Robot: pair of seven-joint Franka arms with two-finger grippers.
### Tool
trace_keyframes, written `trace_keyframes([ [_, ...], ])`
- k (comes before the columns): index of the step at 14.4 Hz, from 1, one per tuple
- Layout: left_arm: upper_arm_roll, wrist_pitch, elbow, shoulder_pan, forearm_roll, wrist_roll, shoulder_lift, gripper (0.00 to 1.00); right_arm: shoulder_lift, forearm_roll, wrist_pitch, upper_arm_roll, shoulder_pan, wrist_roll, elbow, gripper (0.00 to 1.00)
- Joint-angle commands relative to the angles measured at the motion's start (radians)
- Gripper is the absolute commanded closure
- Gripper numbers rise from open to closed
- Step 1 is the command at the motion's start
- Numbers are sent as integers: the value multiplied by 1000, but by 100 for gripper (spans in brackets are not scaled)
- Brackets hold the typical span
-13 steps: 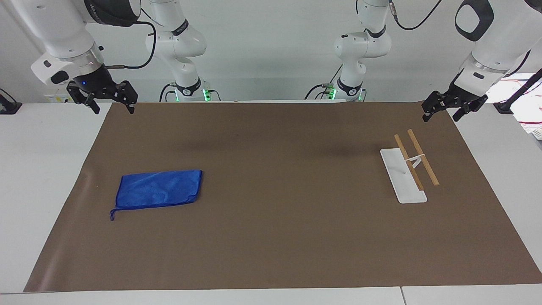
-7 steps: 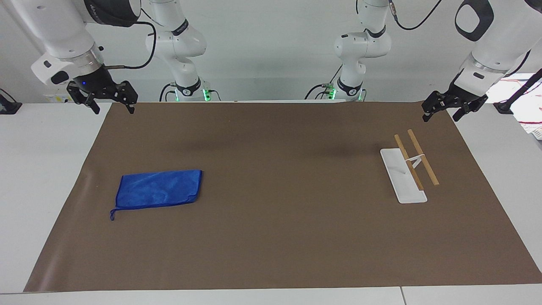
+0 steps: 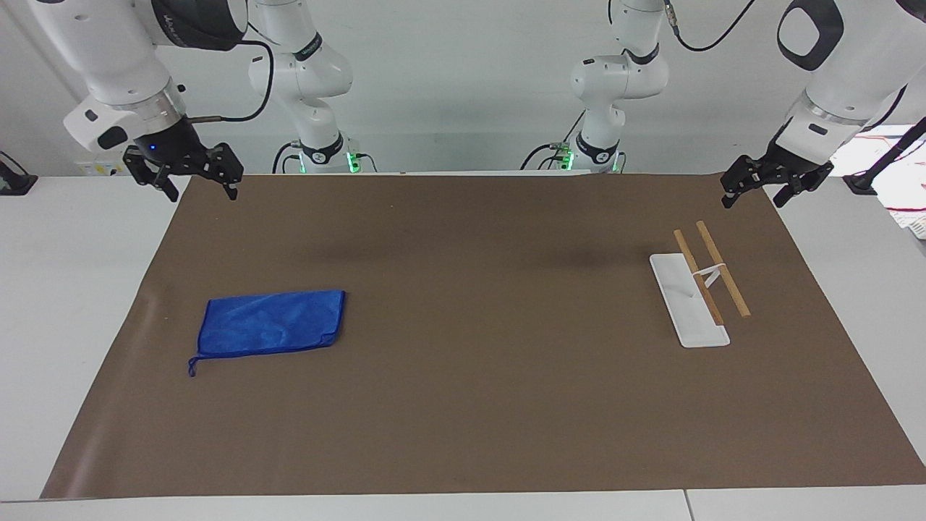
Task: Right arm passes towel to left arm to hang
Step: 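Reach the right gripper down to the blue towel's near edge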
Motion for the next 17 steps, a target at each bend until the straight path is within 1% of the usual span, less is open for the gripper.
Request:
trace_keyframes([
  [1,2,14,-24,-6,0,-10,-20,0,73,27,122,-1,34,5,-55,0],
  [2,2,14,-24,-6,0,-10,-20,0,113,56,168,-1,34,8,-62,0],
  [3,2,14,-24,-6,0,-10,-20,0,138,86,229,-1,41,10,-94,0],
  [5,2,14,-24,-6,0,-10,-20,0,144,90,387,-1,57,-1,-227,0],
  [7,2,14,-24,-6,0,-10,-20,0,140,90,516,-1,58,-21,-355,0],
  [8,2,14,-24,-6,0,-10,-20,0,146,90,539,-1,57,-26,-366,0],
  [10,2,14,-24,-6,0,-10,-20,0,177,85,548,-1,55,-73,-372,0],
  [13,2,14,-24,-6,0,-10,-20,0,233,74,599,-3,43,-112,-377,0],
  [17,2,14,-24,-6,0,-11,-20,0,292,30,683,-3,15,-157,-377,0],
])
